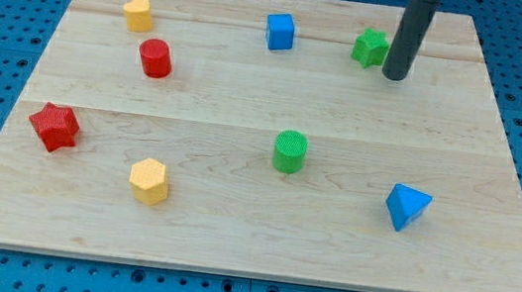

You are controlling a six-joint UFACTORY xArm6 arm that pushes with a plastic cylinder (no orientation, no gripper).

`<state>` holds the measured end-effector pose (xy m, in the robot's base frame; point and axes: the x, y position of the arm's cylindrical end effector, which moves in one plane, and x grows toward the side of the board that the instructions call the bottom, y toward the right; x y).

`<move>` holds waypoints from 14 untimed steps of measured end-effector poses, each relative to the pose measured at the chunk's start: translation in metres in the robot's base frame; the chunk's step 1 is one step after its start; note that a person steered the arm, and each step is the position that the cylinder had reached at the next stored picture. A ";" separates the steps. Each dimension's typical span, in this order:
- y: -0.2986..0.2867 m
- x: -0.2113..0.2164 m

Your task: Nudge the blue cube right a bit

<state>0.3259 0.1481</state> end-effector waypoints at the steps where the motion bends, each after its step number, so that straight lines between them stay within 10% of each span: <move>1: -0.002 -0.019; 4: -0.004 -0.011; 8: -0.181 0.006; 14: -0.170 -0.069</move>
<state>0.2570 -0.0217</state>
